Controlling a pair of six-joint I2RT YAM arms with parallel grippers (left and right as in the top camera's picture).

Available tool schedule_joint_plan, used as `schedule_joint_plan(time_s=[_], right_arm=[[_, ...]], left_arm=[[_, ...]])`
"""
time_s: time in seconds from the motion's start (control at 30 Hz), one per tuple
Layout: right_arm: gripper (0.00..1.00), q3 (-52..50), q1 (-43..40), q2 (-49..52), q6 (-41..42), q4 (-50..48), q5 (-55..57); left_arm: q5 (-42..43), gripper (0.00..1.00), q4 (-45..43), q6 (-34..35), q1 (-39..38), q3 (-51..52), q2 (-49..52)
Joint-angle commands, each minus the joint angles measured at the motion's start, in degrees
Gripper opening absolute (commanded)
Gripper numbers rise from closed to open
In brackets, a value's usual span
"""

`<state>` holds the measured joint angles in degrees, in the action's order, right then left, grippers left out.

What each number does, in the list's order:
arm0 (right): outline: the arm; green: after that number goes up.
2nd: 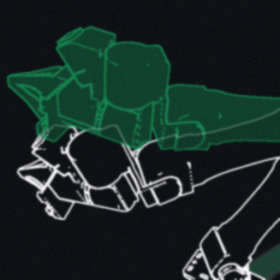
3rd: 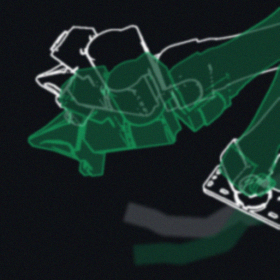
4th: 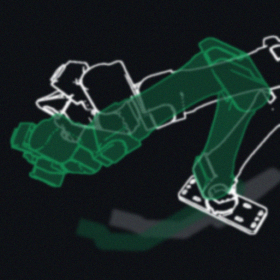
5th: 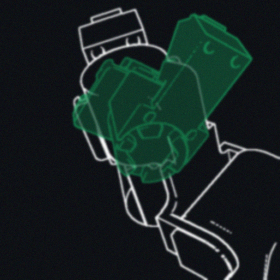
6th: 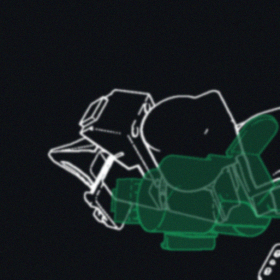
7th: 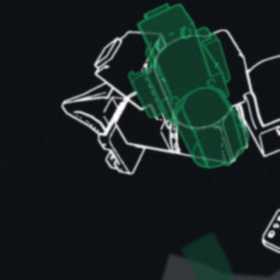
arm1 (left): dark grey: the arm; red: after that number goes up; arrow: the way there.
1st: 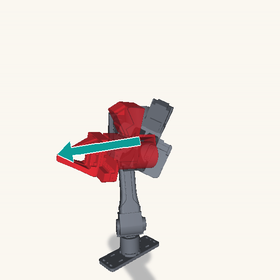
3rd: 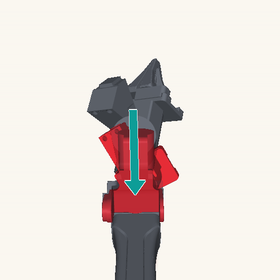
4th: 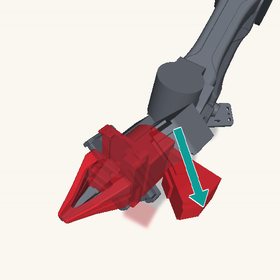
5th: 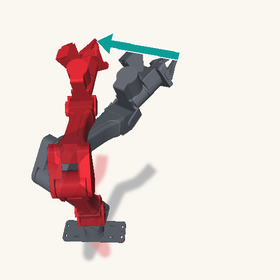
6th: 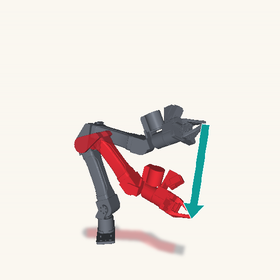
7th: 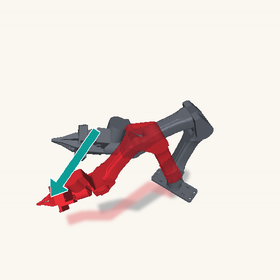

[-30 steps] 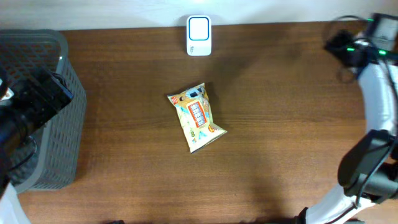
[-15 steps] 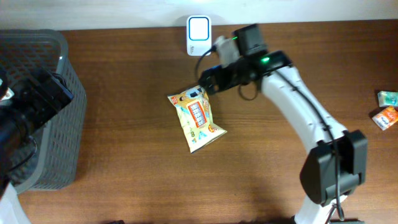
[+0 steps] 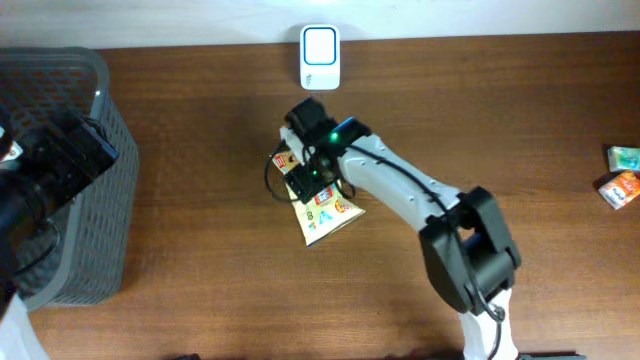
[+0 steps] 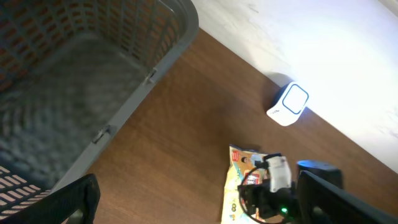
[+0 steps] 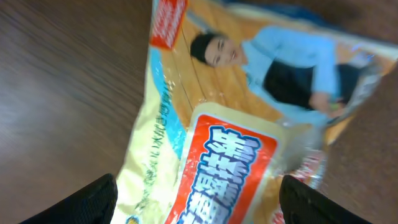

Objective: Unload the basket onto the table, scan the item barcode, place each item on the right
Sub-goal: 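Grasp the yellow snack bag with the right gripper and lift it, then hold the yellow snack bag up to the white scanner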

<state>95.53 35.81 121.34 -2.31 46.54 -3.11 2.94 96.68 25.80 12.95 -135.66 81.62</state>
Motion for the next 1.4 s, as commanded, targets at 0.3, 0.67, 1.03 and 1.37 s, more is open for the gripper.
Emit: schedule_joint_plan(time_s=[0.3, 0.67, 1.03, 1.37], right_arm=[[0.56, -1.6, 0.7, 7.8, 1.3, -0.2, 5.5], [0.04, 3.0, 0.3, 5.3, 5.8, 2.3, 5.3], [0.04, 25.9, -10.6, 0.5, 5.6, 13.8, -31.8], [0.04, 25.8, -16.7, 0.8, 2.1, 22.3, -82.8]], left_arm=[[-0.2, 0.99, 0.0, 0.5, 0.2, -0.3, -0.3], [-0.2, 0.99, 0.0, 0.5, 0.2, -0.3, -0.3], [-0.2, 0.99, 0.0, 0.5, 0.2, -0.3, -0.3], [-0.2, 0.99, 0.0, 0.5, 0.2, -0.3, -0.3]])
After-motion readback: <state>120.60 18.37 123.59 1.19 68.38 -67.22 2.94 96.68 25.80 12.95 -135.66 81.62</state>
